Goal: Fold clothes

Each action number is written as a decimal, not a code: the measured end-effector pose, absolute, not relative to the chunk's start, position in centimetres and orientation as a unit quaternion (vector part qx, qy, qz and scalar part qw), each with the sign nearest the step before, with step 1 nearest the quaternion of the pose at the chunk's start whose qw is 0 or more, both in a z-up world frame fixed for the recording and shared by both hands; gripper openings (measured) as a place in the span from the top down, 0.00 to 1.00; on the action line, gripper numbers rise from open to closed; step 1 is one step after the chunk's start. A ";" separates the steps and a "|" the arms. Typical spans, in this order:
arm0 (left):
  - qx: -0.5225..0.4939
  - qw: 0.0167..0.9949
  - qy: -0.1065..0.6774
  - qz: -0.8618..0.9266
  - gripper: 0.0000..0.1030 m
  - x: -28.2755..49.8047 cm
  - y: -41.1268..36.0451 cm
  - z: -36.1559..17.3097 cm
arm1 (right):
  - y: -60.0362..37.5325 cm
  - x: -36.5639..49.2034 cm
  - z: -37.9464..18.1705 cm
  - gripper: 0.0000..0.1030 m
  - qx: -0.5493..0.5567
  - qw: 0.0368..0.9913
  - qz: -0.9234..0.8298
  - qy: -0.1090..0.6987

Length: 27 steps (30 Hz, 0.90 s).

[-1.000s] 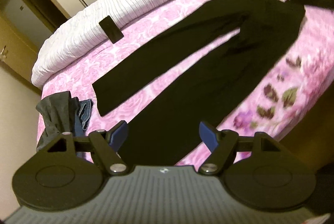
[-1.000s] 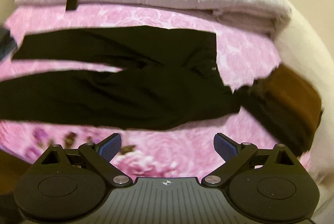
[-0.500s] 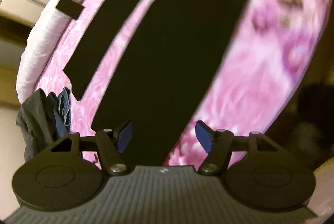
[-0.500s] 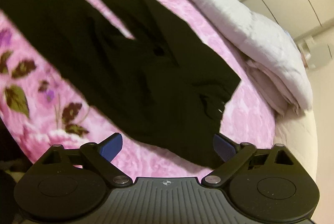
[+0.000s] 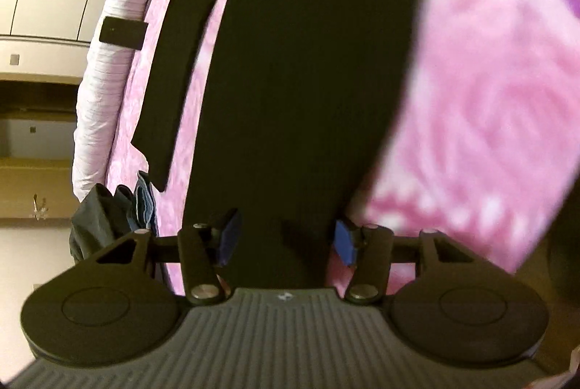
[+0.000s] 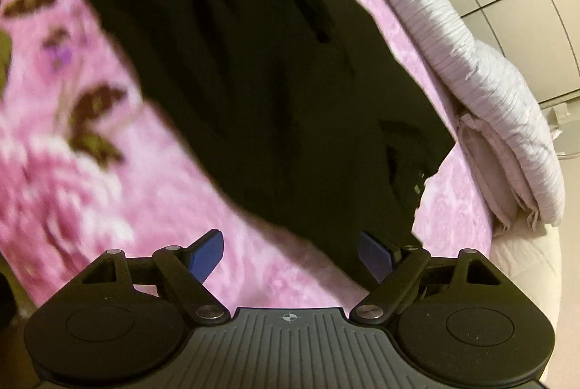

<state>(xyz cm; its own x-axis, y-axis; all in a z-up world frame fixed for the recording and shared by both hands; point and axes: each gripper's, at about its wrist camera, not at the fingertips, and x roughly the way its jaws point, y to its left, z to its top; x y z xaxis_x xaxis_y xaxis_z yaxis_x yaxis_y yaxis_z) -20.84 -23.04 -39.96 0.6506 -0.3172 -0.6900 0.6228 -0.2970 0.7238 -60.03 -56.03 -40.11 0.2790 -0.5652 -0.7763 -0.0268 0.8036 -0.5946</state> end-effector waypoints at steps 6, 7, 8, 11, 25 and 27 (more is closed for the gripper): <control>0.709 0.574 0.108 -0.394 0.71 -21.2 -24.3 -40.2 | -58.9 -63.2 -42.5 0.19 -0.332 0.743 -0.156 0.559; 0.709 0.576 0.113 -0.391 0.73 -21.3 -24.3 -40.1 | -59.6 -63.7 -43.1 0.19 -0.345 0.738 -0.154 0.560; 0.708 0.578 0.119 -0.387 0.78 -21.5 -24.3 -40.1 | -60.4 -64.3 -43.7 0.19 -0.358 0.732 -0.153 0.559; 0.707 0.583 0.132 -0.378 0.89 -21.7 -24.3 -40.2 | -62.0 -65.7 -45.5 0.19 -0.419 0.715 -0.139 0.543; 0.667 0.649 0.164 -0.329 0.98 -20.6 -27.1 -37.7 | -69.1 -64.8 -47.9 0.89 -0.505 0.700 -0.125 0.489; 0.665 0.655 0.156 -0.324 0.98 -20.3 -27.2 -36.3 | -69.4 -64.2 -46.7 0.91 -0.499 0.707 -0.124 0.486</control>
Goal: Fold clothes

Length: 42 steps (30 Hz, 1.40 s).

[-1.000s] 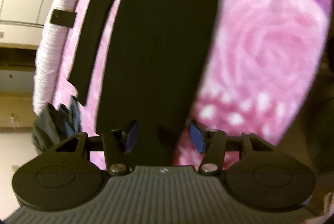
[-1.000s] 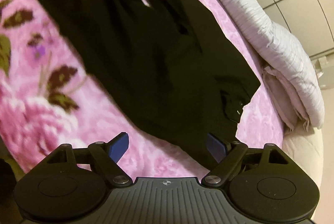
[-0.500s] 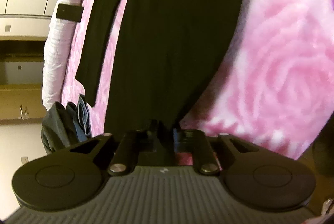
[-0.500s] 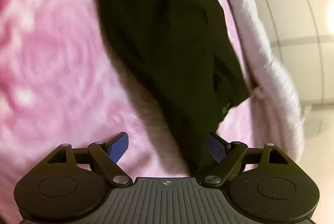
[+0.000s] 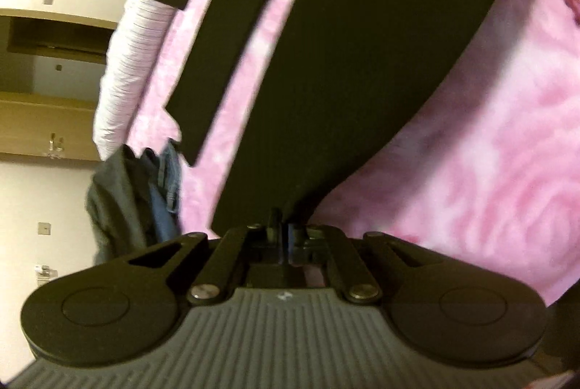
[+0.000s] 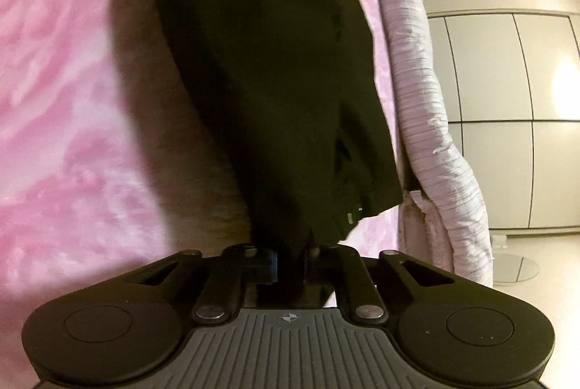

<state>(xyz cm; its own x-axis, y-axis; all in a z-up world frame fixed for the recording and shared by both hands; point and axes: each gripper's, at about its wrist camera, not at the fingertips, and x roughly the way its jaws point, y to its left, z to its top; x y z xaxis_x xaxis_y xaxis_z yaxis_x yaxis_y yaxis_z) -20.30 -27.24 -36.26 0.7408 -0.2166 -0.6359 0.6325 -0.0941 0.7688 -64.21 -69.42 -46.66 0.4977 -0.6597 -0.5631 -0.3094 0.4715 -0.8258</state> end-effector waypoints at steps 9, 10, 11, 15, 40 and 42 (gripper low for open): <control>0.647 0.681 0.155 -0.305 0.98 -20.9 -26.6 -30.5 | -69.1 -63.9 -40.5 0.94 -0.490 0.729 -0.109 0.466; 0.647 0.681 0.157 -0.305 0.98 -21.3 -26.4 -30.0 | -68.8 -64.0 -39.9 0.95 -0.488 0.731 -0.104 0.465; 0.645 0.682 0.160 -0.306 0.98 -21.7 -26.1 -29.4 | -68.5 -64.1 -39.3 0.95 -0.485 0.734 -0.100 0.465; 0.638 0.687 0.172 -0.303 0.98 -23.3 -24.9 -26.5 | -67.0 -64.6 -36.8 0.95 -0.470 0.741 -0.087 0.472; 0.650 0.578 0.277 -0.408 0.98 5.3 -51.3 -28.7 | -89.1 -38.5 -32.5 0.94 -0.372 0.647 0.026 0.665; 0.643 0.577 0.296 -0.408 0.98 6.6 -52.4 -29.7 | -90.2 -37.2 -33.4 0.94 -0.361 0.648 0.032 0.669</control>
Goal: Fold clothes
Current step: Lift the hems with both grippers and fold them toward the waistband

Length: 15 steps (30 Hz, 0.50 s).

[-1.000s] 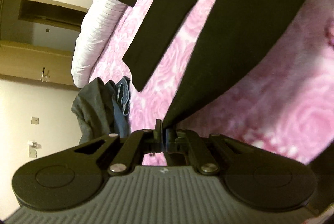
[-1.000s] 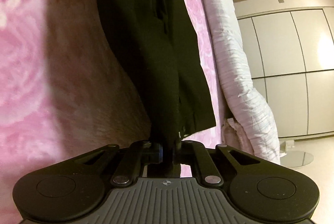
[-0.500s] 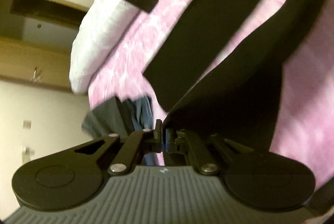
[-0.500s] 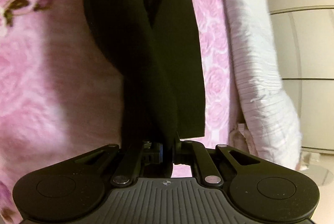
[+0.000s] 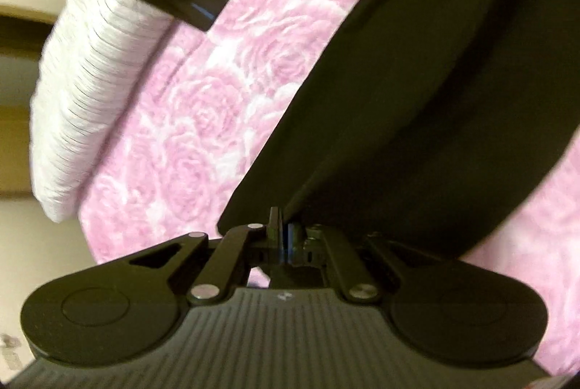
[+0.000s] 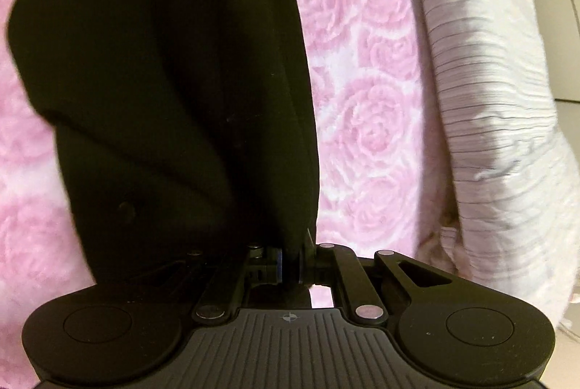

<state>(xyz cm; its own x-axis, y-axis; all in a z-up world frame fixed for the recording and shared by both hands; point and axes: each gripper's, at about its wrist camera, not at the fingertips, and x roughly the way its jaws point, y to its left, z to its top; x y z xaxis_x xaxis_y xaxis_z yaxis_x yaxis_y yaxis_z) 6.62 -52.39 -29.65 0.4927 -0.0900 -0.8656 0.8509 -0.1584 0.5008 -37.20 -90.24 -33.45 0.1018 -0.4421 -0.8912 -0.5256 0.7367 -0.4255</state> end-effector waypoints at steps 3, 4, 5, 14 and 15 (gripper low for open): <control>0.643 0.572 0.309 -0.405 0.98 7.8 -53.5 -30.2 | -91.8 -36.1 -34.4 0.94 -0.343 0.654 0.041 0.673; 0.644 0.571 0.309 -0.404 0.98 8.0 -53.9 -30.1 | -92.2 -35.8 -34.6 0.94 -0.337 0.656 0.043 0.674; 0.646 0.571 0.308 -0.402 0.98 8.2 -54.4 -30.0 | -92.6 -35.6 -34.8 0.94 -0.333 0.657 0.047 0.675; 0.640 0.581 0.320 -0.386 0.98 10.5 -58.8 -31.6 | -96.0 -34.1 -37.3 0.94 -0.292 0.670 0.063 0.680; 0.638 0.583 0.322 -0.386 0.98 10.8 -59.3 -32.0 | -96.2 -34.0 -37.6 0.94 -0.288 0.671 0.063 0.680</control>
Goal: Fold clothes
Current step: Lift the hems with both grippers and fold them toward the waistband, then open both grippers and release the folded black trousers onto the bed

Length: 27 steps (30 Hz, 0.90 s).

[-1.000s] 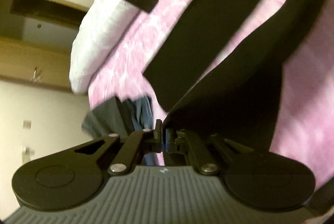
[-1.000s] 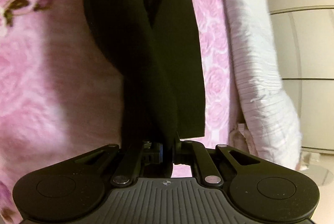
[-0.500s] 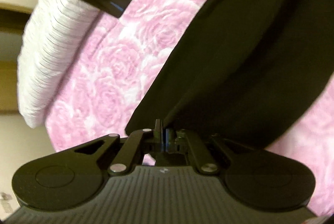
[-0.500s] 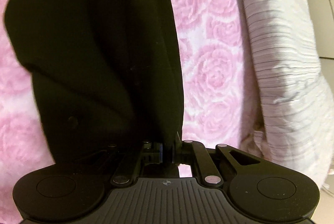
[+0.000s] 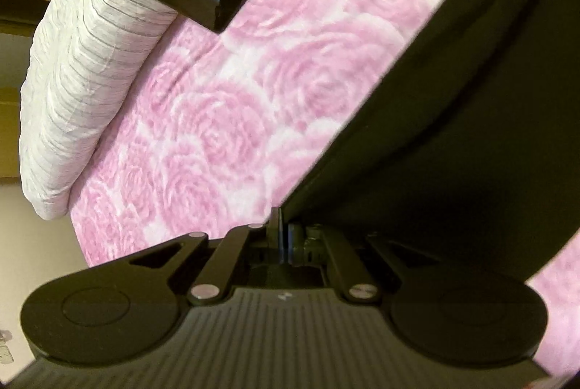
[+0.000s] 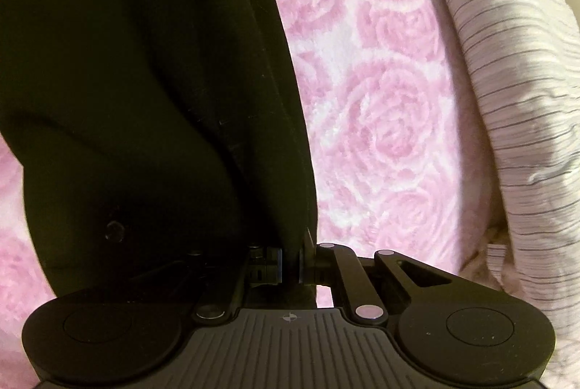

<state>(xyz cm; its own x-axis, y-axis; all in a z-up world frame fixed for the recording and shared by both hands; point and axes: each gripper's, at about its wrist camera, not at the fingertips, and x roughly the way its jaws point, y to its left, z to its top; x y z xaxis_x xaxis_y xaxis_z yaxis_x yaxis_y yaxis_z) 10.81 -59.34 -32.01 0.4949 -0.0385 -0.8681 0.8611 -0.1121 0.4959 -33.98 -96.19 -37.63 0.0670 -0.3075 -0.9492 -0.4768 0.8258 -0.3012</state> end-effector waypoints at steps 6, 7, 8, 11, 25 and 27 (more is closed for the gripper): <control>0.646 0.566 0.349 -0.374 0.92 12.5 -60.9 -36.0 | -97.2 -33.3 -39.8 0.94 -0.256 0.688 0.035 0.678; 0.652 0.568 0.344 -0.367 0.89 12.7 -60.8 -36.6 | -97.1 -33.2 -40.2 0.92 -0.255 0.689 0.029 0.678; 0.658 0.569 0.339 -0.360 0.83 12.9 -60.6 -37.2 | -97.0 -33.3 -40.4 0.91 -0.256 0.689 0.022 0.677; 0.669 0.577 0.321 -0.342 0.69 13.6 -59.6 -38.4 | -96.2 -33.1 -40.8 0.85 -0.262 0.684 -0.009 0.681; 0.631 0.631 0.346 -0.290 0.67 15.3 -46.5 -33.1 | -85.6 -31.1 -33.0 0.30 -0.217 0.737 -0.124 0.628; 0.624 0.634 0.355 -0.288 0.67 14.7 -44.4 -32.9 | -82.4 -30.4 -32.6 0.30 -0.197 0.756 -0.113 0.614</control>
<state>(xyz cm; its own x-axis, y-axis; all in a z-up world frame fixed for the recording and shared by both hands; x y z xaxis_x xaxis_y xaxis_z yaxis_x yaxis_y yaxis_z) 14.69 -44.38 -32.87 0.5825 0.0785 -0.8090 0.8077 0.0558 0.5870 -30.38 -82.39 -32.56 0.2195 -0.4128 -0.8840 -0.0712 0.8969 -0.4365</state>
